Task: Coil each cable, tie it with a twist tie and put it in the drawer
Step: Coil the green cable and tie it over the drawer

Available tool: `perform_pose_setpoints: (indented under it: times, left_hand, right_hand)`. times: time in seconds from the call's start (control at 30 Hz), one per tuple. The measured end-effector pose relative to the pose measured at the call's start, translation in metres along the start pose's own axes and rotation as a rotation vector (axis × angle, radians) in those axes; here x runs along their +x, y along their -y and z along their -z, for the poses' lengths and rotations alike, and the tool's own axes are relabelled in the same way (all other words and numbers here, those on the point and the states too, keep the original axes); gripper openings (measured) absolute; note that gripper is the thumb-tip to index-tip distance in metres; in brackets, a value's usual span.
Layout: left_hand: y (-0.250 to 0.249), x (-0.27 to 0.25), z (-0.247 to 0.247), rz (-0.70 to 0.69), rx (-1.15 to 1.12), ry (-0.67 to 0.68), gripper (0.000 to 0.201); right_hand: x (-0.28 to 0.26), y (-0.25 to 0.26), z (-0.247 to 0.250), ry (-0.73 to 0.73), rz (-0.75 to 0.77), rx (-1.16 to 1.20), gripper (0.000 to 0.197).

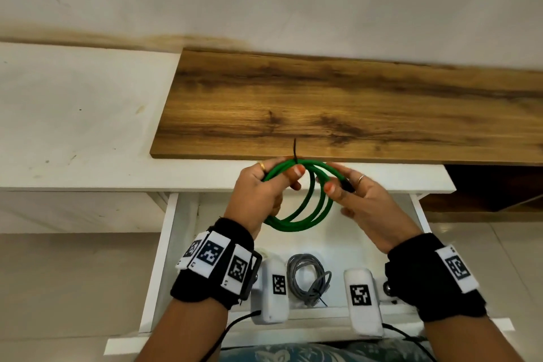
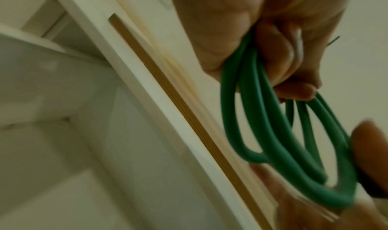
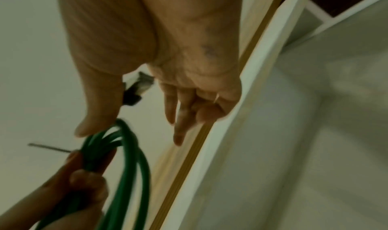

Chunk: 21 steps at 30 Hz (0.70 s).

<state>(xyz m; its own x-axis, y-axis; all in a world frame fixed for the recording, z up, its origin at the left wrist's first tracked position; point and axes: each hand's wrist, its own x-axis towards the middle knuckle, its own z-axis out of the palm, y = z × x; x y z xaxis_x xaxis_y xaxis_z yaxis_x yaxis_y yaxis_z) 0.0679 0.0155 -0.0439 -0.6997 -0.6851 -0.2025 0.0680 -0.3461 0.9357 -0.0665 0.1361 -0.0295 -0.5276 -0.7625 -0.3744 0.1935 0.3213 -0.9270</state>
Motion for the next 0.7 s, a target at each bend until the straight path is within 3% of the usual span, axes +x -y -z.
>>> perform_pose_setpoints:
  times: [0.13,0.33,0.43,0.53,0.7]
  left_hand:
    - [-0.004,0.002,-0.006,0.069,-0.262,-0.146,0.005]
    - [0.004,0.005,-0.011,0.176,-0.394,-0.246,0.006]
    - [0.003,0.006,-0.002,0.246,-0.245,-0.177,0.009]
    - [0.003,0.006,0.011,0.349,0.012,-0.026,0.024]
    - [0.008,0.005,0.020,0.446,0.326,0.125,0.022]
  right_hand:
    - [0.000,-0.010,-0.001,0.186,-0.254,0.082,0.060]
    - [0.005,-0.007,-0.014,0.189,-0.174,0.308,0.036]
    - [0.010,-0.012,-0.004,0.118,-0.150,0.255,0.025]
    - [0.015,-0.016,0.014,0.067,-0.133,0.126,0.018]
    - [0.021,-0.022,0.037,0.083,-0.151,-0.112,0.015]
